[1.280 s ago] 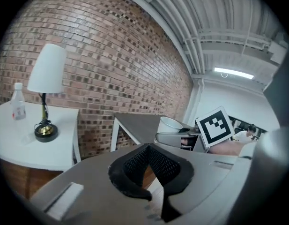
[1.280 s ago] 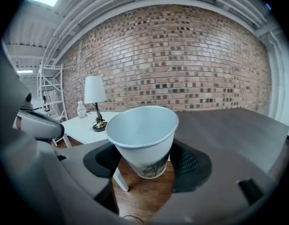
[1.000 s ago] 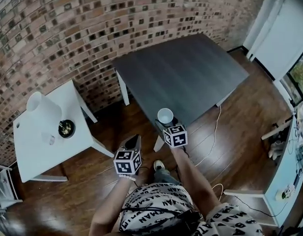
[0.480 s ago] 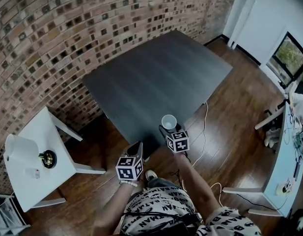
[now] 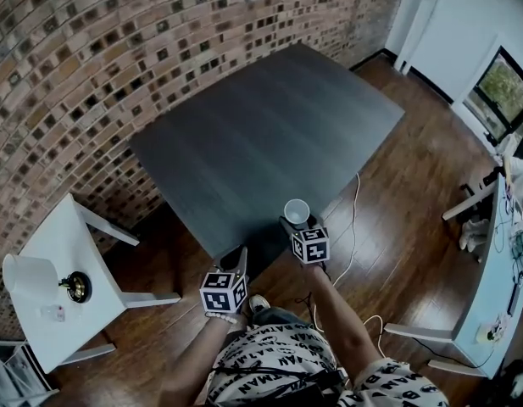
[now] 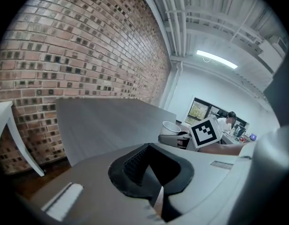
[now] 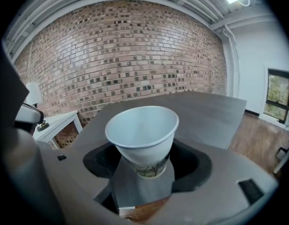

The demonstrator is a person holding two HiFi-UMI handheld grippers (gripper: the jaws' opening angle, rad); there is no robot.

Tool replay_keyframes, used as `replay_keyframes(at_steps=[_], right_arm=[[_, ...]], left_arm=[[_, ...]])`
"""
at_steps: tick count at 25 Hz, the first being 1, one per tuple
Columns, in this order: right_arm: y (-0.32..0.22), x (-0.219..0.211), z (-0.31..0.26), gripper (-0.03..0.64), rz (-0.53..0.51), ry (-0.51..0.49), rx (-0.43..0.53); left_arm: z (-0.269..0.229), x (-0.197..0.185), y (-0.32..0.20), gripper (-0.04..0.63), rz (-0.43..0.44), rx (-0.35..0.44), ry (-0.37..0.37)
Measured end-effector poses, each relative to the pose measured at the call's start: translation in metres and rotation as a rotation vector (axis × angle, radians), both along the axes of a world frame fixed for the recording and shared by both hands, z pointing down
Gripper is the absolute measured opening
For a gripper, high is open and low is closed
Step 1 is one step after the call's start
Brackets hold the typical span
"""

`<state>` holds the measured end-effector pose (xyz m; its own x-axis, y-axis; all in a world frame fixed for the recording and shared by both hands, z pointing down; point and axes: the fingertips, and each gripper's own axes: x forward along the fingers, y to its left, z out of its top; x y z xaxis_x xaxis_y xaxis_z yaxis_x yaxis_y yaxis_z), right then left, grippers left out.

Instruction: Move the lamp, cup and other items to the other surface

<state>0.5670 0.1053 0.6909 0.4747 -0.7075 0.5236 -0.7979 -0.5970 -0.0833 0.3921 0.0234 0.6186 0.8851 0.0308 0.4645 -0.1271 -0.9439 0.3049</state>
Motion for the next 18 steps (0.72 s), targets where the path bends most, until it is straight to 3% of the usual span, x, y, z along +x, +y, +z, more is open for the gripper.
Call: replay_keyframes(at_steps=[18], right_arm=[[-0.003, 0.01, 0.036, 0.331, 0.003, -0.051, -0.02]], left_arm=[[0.013, 0.014, -0.006, 0.0, -0.003, -0.012, -0.032]])
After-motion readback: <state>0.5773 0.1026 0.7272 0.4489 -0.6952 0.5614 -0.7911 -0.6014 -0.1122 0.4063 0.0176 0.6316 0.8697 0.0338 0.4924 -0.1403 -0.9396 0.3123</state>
